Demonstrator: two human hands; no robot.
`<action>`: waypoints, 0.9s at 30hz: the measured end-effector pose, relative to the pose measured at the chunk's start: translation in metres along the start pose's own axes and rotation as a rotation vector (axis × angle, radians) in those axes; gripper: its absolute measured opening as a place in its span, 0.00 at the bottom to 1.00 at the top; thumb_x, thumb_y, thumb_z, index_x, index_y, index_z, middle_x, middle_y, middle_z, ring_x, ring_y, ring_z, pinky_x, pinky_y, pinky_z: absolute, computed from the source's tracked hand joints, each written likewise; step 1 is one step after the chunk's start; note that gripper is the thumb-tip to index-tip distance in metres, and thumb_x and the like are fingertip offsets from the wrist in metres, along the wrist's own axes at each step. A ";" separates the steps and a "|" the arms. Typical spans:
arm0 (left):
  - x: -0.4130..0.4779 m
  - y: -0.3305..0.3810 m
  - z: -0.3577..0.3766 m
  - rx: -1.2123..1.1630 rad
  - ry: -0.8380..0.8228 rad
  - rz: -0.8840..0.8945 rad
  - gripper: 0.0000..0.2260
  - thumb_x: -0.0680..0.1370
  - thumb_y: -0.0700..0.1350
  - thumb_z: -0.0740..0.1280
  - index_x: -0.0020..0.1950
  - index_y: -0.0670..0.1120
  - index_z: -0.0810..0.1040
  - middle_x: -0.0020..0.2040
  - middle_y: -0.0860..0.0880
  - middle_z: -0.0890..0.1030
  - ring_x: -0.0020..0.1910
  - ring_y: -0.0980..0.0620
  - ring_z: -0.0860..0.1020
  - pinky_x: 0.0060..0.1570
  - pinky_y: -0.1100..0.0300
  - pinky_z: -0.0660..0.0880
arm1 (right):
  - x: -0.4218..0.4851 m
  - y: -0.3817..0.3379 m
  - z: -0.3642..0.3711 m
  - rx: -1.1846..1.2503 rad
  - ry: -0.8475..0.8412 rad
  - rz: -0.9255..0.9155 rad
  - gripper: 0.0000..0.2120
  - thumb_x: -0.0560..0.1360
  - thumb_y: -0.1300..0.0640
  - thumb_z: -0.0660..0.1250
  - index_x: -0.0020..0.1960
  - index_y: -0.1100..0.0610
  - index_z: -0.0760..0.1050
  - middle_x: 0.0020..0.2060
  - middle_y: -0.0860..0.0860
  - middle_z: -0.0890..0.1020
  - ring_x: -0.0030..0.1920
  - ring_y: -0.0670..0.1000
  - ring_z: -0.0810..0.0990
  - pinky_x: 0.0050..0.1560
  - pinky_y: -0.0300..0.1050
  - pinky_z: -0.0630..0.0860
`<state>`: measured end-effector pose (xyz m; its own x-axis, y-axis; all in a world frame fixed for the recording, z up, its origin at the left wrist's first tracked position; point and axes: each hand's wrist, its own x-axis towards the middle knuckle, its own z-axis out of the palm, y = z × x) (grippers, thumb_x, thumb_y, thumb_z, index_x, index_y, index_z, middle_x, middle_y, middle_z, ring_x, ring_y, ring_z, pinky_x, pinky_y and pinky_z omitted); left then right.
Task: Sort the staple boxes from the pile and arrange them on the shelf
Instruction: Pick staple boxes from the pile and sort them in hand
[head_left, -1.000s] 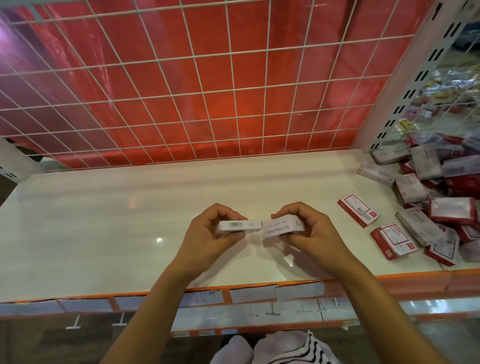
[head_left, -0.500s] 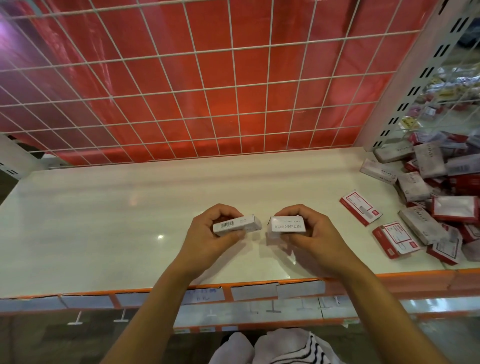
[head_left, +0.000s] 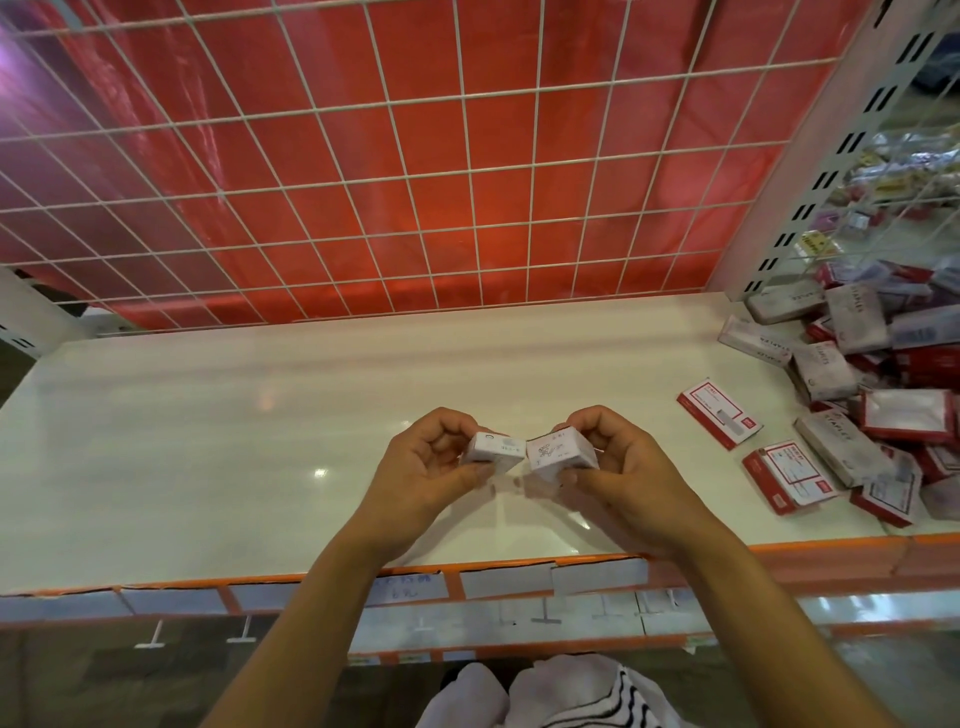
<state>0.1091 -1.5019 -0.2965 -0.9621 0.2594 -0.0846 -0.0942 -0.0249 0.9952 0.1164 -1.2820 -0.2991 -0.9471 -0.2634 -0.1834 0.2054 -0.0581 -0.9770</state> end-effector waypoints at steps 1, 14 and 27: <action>0.000 0.000 0.000 0.008 -0.001 0.002 0.12 0.68 0.36 0.72 0.44 0.52 0.79 0.50 0.45 0.83 0.54 0.45 0.81 0.52 0.51 0.79 | 0.000 0.000 0.000 -0.004 0.000 -0.003 0.14 0.70 0.74 0.67 0.51 0.61 0.71 0.49 0.55 0.81 0.50 0.48 0.81 0.50 0.47 0.79; 0.000 0.001 0.000 0.130 -0.010 0.022 0.13 0.72 0.28 0.69 0.51 0.42 0.80 0.50 0.48 0.83 0.51 0.51 0.81 0.49 0.61 0.78 | -0.002 -0.004 0.004 -0.156 -0.019 -0.026 0.18 0.73 0.73 0.64 0.55 0.54 0.78 0.52 0.48 0.82 0.55 0.45 0.79 0.54 0.40 0.77; 0.004 -0.010 -0.009 0.608 -0.053 0.075 0.08 0.77 0.51 0.66 0.50 0.56 0.67 0.43 0.57 0.77 0.38 0.54 0.75 0.33 0.64 0.71 | 0.002 -0.001 0.005 -0.275 -0.041 -0.034 0.24 0.76 0.63 0.65 0.64 0.38 0.70 0.57 0.48 0.72 0.50 0.43 0.77 0.49 0.39 0.78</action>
<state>0.1034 -1.5095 -0.3068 -0.9451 0.3258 -0.0263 0.1509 0.5064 0.8490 0.1160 -1.2877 -0.2982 -0.9404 -0.3046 -0.1512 0.0938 0.1949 -0.9763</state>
